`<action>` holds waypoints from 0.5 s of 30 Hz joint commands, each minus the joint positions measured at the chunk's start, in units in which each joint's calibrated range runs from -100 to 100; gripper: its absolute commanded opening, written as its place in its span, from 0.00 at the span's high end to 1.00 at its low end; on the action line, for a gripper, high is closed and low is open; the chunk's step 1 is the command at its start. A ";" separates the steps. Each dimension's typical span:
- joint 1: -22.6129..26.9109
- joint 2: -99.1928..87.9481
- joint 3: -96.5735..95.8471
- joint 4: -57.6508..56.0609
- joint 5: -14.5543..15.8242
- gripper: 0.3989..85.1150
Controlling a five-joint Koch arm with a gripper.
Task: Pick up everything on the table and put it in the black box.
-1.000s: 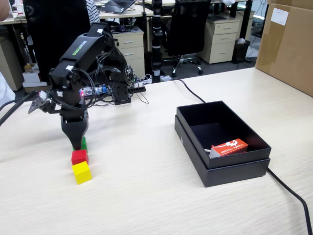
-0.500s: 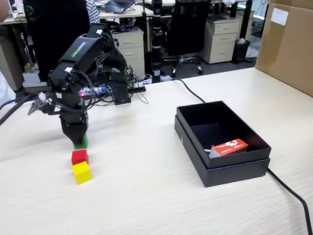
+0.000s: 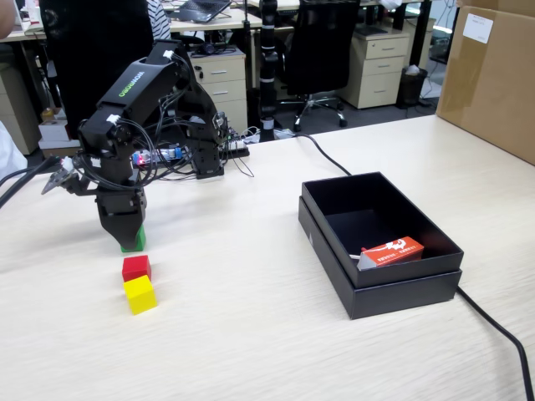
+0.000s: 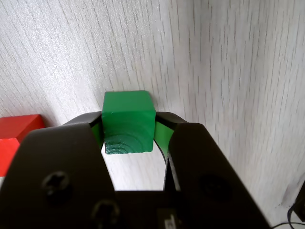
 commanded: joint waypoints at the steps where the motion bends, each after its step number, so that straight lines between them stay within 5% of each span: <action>1: -0.15 -6.78 -0.51 0.62 0.49 0.99; 10: 7.91 -42.81 -3.95 -4.56 2.88 0.99; 15: 24.27 -55.43 1.58 -5.42 9.67 0.99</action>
